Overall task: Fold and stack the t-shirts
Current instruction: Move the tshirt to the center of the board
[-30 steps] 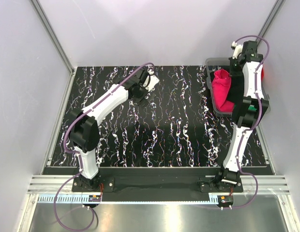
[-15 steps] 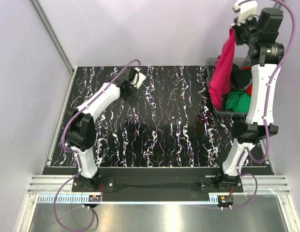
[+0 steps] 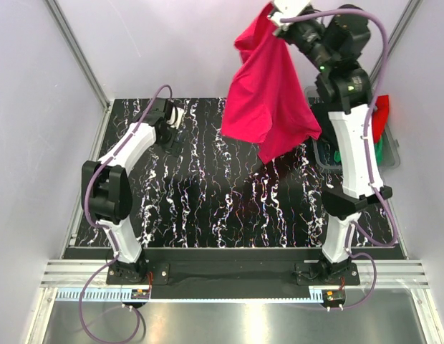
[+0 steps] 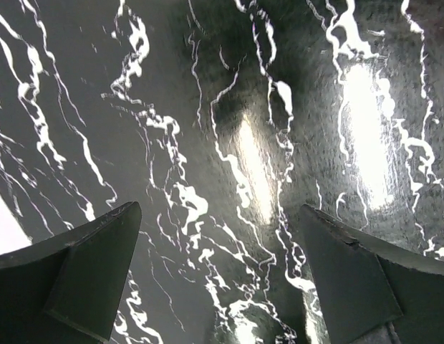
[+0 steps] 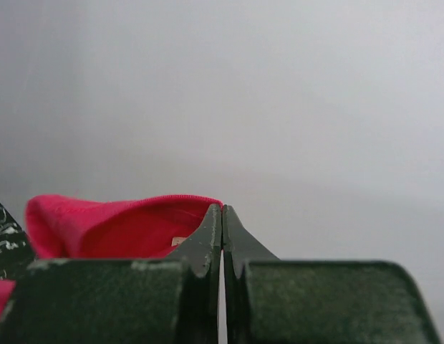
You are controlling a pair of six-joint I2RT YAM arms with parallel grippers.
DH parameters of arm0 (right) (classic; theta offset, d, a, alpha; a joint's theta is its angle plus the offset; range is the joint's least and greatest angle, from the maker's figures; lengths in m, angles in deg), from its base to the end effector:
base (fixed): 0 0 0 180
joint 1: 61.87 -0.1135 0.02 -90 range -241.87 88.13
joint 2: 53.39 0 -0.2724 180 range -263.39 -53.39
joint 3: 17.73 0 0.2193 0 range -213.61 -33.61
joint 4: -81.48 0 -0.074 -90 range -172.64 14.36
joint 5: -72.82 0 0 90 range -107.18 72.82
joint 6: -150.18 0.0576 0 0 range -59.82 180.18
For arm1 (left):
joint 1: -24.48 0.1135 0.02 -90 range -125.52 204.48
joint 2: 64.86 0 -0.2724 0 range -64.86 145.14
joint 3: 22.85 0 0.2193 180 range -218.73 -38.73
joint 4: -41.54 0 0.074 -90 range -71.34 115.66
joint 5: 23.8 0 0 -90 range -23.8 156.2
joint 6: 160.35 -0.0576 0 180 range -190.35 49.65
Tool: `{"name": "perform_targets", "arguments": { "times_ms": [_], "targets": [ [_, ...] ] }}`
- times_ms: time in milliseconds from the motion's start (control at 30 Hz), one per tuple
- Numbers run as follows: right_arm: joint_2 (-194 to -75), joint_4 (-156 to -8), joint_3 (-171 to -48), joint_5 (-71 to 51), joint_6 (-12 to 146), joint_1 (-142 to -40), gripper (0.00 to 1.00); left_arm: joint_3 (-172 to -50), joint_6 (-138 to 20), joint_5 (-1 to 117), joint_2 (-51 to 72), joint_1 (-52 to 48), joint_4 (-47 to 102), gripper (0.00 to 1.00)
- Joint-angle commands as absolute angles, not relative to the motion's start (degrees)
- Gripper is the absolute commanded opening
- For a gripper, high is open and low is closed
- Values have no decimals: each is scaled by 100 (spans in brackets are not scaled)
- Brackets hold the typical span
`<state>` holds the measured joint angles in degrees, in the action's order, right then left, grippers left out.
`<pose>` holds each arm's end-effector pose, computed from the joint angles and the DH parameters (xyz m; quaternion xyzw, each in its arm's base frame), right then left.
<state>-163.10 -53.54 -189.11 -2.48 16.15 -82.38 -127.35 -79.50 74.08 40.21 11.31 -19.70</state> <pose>0.3135 0.1329 0.6002 -0.4029 0.4458 -0.0874 0.7945 0.3640 -0.0771 0.2588 0.1709 0.9525 0.0581 0.2451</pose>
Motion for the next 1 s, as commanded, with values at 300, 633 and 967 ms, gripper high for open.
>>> {"name": "perform_targets", "arguments": {
  "times_ms": [300,633,967],
  "targets": [
    [-16667,-8542,-19436,532,2632,-9376,0,-12091,-7615,7376,3077,1779,-1582,99],
    [-16555,-8713,-18257,-403,2433,-9457,0,-12011,-7676,7244,2936,2000,-1564,99],
    [-16632,-8300,-14508,-1620,2811,-7989,0,-11660,-8335,6928,2690,2000,-1564,95]
  ]
}}
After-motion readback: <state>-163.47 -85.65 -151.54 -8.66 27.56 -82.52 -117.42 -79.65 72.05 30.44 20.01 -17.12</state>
